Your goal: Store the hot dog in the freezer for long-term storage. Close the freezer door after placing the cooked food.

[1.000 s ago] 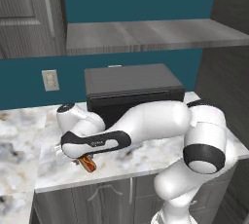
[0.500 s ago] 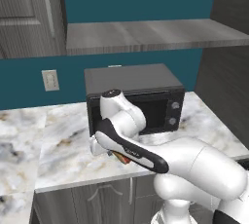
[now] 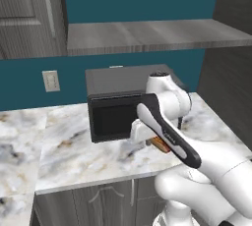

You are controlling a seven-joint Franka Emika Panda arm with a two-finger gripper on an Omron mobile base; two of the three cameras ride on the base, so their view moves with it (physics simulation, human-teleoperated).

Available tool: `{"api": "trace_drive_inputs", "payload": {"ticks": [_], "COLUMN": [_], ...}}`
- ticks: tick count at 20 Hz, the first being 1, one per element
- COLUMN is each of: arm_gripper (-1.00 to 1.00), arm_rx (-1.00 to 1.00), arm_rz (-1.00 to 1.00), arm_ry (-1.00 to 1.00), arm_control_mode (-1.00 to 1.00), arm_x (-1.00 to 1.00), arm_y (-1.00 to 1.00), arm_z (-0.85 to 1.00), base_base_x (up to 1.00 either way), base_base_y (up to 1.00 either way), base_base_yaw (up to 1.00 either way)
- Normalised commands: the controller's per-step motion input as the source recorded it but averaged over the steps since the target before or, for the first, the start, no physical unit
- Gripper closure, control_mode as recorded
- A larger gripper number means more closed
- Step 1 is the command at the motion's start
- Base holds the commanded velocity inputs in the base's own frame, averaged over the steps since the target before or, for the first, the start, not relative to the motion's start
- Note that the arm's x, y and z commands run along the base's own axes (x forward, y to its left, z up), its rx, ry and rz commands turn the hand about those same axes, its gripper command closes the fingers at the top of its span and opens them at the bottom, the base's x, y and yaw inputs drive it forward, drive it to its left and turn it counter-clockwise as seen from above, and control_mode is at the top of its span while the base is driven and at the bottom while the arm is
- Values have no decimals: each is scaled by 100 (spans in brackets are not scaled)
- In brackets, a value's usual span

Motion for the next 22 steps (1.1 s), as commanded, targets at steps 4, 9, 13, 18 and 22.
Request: {"api": "trace_drive_inputs", "payload": {"ticks": [4, 9, 13, 18, 22], "arm_gripper": [100, 100, 100, 100, 100], "arm_rx": [0, 4, 0, -3, -13], "arm_rz": [-13, -27, -34, -44, -41], "arm_ry": [39, 38, 12, 0, 0], "arm_control_mode": [-100, -100, -100, -100, -100], "arm_x": [18, 26, 0, -1, -1], "arm_y": [-100, -91, -56, -37, -13], "arm_z": [47, -1, 0, 0, 0], "base_base_x": [0, 0, 0, 0, 0], "base_base_y": [0, 0, 0, 0, 0], "base_base_yaw": [0, 0, 0, 0, 0]}}
